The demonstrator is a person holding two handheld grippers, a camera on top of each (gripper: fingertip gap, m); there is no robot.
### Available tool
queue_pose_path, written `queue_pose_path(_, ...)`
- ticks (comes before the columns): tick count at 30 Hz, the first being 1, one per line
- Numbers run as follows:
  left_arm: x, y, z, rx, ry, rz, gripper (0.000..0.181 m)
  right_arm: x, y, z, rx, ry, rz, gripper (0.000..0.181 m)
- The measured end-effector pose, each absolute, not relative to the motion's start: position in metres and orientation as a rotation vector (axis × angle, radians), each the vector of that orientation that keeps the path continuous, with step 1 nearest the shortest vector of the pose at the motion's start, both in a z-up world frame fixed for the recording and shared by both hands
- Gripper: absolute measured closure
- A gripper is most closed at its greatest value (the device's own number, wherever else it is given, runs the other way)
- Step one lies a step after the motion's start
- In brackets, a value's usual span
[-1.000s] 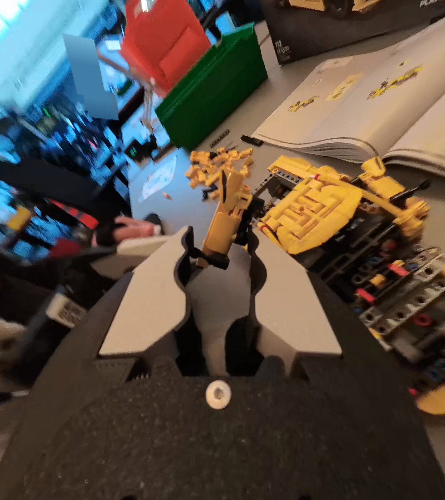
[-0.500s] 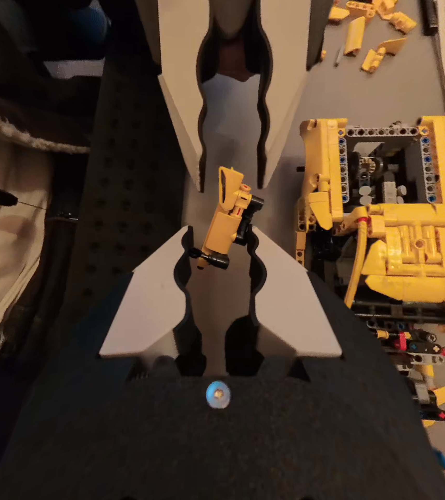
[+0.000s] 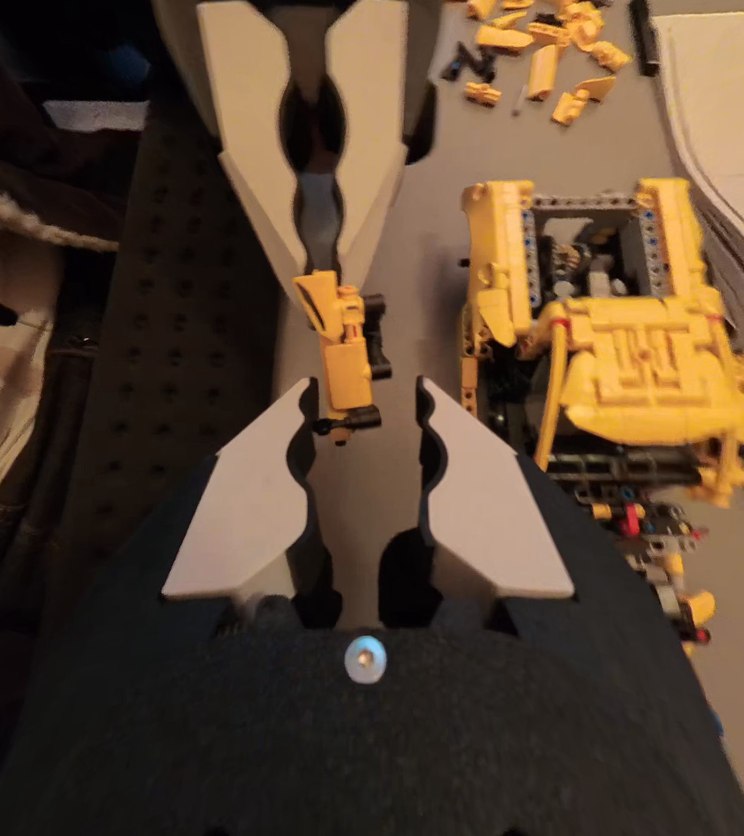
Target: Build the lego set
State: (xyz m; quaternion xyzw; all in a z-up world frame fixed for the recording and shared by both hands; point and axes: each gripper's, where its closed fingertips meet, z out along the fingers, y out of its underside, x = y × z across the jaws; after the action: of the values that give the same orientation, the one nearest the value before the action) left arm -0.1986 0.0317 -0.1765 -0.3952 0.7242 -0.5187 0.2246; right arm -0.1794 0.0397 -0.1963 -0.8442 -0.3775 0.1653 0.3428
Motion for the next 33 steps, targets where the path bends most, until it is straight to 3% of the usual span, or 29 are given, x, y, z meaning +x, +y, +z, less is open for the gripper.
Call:
queue_pose_path(5, -0.186, 0.028, -0.171, -1.022, 1.851, -1.113, 0.174, -0.14, 0.032, -0.176, -2.16, -0.487, 0.432, 0.116)
queue_pose_path(9, -0.172, 0.026, -0.169, -1.051, 1.715, -0.922, 0.174, -0.132, 0.018, -0.179, -2.098, 0.043, 0.65, 0.126)
queue_pose_path(13, -0.161, 0.017, -0.169, -1.048, 1.635, -0.748, 0.175, -0.156, 0.015, -0.179, -1.987, 0.285, 1.033, 0.118)
queue_pose_path(17, -0.155, 0.015, -0.176, -0.908, 1.645, -0.406, 0.175, -0.155, 0.019, -0.167, -1.798, 0.479, 1.345, 0.134)
queue_pose_path(19, -0.156, 0.011, -0.177, -0.843, 1.629, -0.284, 0.175, -0.15, 0.02, -0.173, -1.814, 0.512, 1.329, 0.149)
queue_pose_path(24, -0.156, 0.004, -0.191, -0.869, 1.658, -0.191, 0.173, -0.149, 0.018, -0.184, -1.974, 0.517, 1.151, 0.156)
queue_pose_path(28, -0.159, -0.011, -0.205, -0.93, 1.768, -0.35, 0.173, -0.149, 0.014, -0.197, -2.177, 0.455, 0.96, 0.16)
queue_pose_path(31, -0.167, -0.01, -0.207, -0.978, 1.83, -0.456, 0.156, -0.141, 0.011, -0.204, -2.303, 0.44, 0.8, 0.161)
queue_pose_path(33, -0.176, 0.0, -0.208, -1.032, 1.879, -0.563, 0.154, -0.136, 0.008, -0.209, -2.395, 0.41, 0.679, 0.162)
